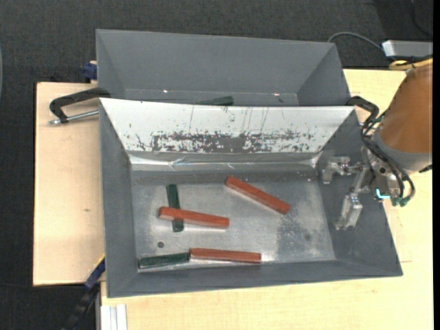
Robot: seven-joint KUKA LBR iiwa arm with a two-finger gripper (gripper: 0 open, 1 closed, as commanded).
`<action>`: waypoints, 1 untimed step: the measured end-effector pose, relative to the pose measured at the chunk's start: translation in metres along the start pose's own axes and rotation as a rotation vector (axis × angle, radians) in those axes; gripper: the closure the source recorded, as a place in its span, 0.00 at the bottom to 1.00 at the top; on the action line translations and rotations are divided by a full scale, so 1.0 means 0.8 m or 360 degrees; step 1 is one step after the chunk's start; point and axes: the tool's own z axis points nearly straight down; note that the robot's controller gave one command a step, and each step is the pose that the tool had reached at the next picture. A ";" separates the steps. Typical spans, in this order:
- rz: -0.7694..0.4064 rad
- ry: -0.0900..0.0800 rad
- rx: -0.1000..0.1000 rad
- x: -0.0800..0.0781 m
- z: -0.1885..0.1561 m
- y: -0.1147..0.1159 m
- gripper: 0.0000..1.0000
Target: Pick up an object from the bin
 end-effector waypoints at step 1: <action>-0.0004 -0.0012 0.0003 -0.002 -0.005 0.001 0.00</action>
Offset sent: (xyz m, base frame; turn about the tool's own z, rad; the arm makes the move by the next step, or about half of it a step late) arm 0.0199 0.0576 -0.0929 -0.1768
